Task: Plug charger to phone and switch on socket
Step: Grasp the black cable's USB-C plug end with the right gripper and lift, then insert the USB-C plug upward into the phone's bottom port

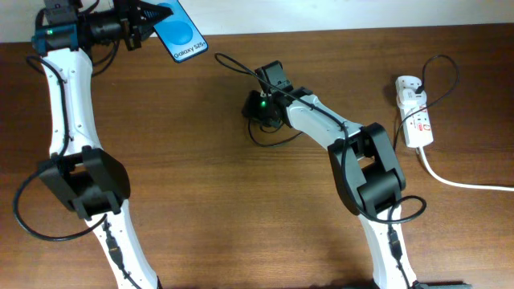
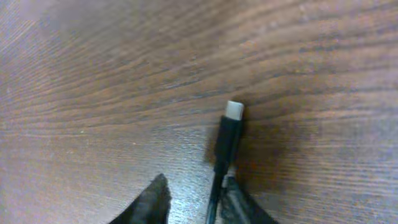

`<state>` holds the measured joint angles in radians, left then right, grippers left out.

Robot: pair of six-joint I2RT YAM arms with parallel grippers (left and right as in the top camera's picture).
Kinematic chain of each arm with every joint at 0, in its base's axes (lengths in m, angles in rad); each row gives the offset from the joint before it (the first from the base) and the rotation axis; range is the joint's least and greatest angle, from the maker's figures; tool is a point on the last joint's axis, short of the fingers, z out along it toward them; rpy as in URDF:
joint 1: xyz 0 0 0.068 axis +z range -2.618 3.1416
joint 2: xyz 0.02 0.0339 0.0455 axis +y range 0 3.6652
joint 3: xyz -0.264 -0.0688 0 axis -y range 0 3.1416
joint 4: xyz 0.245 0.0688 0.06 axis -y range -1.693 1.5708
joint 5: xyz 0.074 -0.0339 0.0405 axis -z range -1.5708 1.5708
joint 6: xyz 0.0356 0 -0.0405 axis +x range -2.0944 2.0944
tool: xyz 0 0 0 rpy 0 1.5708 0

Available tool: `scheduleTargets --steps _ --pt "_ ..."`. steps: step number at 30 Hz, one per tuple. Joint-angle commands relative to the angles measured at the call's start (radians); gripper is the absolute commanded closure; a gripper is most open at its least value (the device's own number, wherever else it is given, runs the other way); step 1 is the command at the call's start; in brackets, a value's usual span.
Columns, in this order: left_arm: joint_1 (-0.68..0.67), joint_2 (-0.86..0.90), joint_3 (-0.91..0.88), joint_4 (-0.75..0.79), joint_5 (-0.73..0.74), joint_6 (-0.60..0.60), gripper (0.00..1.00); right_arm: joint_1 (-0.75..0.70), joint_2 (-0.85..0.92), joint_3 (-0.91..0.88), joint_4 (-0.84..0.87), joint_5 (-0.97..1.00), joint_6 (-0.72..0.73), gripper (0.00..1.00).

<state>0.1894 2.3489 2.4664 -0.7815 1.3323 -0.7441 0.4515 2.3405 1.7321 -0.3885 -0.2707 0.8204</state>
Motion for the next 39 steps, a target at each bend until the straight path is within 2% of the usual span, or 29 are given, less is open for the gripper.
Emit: scheduleTargets --steps 1,2,5,8,14,24,31,35,39 --pt "0.005 -0.002 0.019 -0.005 0.037 0.016 1.0 0.003 0.04 0.005 -0.011 0.024 0.003 0.86" --pt "0.005 -0.002 0.019 -0.016 0.037 0.016 1.0 0.0 0.04 0.005 -0.02 0.019 -0.01 0.96" --pt "0.005 -0.002 0.019 -0.021 0.037 0.016 1.0 -0.022 0.033 0.005 -0.027 -0.08 -0.173 0.96" --pt "0.005 -0.002 0.019 -0.021 0.037 0.016 1.0 -0.061 -0.003 0.005 -0.082 -0.177 -0.268 0.96" --pt "-0.003 -0.002 0.019 -0.024 0.041 0.043 1.0 -0.1 -0.247 0.005 -0.333 -0.306 -0.545 0.96" --pt "-0.003 -0.002 0.018 -0.028 0.129 0.169 1.0 -0.1 -0.483 0.005 -0.484 -0.374 -0.616 0.96" --pt "-0.023 -0.002 0.018 -0.028 0.207 0.258 1.0 -0.15 -0.742 -0.033 -0.619 -0.376 -0.682 0.96" --pt "-0.064 -0.002 0.018 -0.028 0.229 0.295 1.0 -0.219 -0.957 -0.254 -0.562 -0.435 -0.671 0.96" --pt "-0.109 -0.002 0.018 -0.028 0.242 0.328 1.0 -0.283 -1.126 -0.567 -0.328 -0.608 -0.581 0.96"
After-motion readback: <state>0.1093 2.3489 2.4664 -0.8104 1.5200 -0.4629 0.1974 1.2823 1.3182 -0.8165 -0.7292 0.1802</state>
